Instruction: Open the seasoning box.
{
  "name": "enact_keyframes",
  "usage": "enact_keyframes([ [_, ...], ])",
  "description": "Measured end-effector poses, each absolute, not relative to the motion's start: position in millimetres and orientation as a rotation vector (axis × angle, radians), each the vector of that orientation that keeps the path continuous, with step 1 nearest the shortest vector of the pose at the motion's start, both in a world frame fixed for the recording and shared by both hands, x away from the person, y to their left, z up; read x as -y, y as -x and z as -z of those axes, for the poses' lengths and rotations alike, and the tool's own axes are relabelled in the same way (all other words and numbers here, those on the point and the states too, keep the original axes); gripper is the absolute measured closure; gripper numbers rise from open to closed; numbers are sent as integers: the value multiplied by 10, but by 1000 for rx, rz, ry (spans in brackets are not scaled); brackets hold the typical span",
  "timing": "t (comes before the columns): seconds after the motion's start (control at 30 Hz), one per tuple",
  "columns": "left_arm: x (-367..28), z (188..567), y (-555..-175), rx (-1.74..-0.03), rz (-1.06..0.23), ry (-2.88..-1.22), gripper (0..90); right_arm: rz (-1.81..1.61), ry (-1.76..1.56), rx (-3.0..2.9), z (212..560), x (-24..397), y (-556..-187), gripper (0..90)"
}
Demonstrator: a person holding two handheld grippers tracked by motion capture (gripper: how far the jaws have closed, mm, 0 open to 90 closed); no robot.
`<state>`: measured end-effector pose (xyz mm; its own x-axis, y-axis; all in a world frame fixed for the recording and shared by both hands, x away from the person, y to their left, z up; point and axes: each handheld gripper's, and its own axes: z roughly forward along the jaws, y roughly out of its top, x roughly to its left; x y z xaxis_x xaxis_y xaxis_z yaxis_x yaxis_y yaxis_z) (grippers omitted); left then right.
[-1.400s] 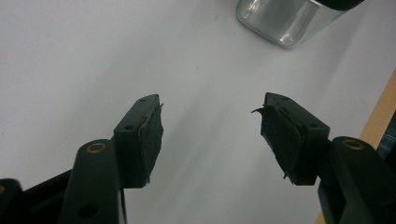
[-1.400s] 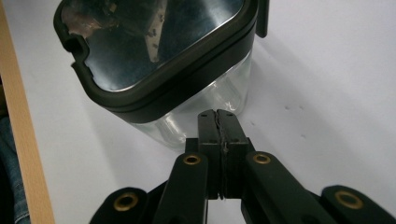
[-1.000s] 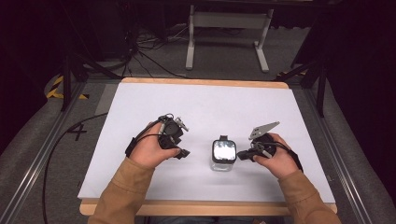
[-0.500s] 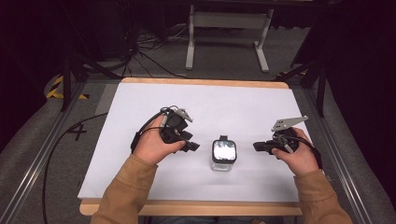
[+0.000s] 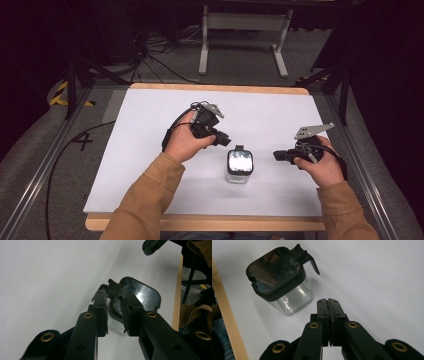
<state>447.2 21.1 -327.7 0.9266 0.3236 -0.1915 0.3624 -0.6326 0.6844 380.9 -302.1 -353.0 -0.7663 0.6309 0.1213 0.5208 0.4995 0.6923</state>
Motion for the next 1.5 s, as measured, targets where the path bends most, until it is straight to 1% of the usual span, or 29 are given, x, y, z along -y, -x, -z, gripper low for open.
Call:
enact_keyframes([
  [0.1,-109,3324,-4513,-471,40,-2326,826,-1136,-1000,-2585,3517,3033,-3805,880],
  [0.17,-3,3371,-4555,-483,44,-2345,841,-1138,-990,-2582,3509,3038,-3803,878],
  [0.63,171,3466,-4627,-463,96,-2335,863,-1176,-958,-2610,3516,2974,-3805,862],
  [0.9,242,3499,-4617,-447,114,-2352,853,-1167,-948,-2618,3537,2947,-3812,860],
  [1.1,255,3506,-4615,-458,101,-2358,847,-1168,-956,-2625,3542,2938,-3810,860],
  [1.5,242,3523,-4639,-508,160,-2338,867,-1167,-943,-2629,3540,2922,-3806,857],
])
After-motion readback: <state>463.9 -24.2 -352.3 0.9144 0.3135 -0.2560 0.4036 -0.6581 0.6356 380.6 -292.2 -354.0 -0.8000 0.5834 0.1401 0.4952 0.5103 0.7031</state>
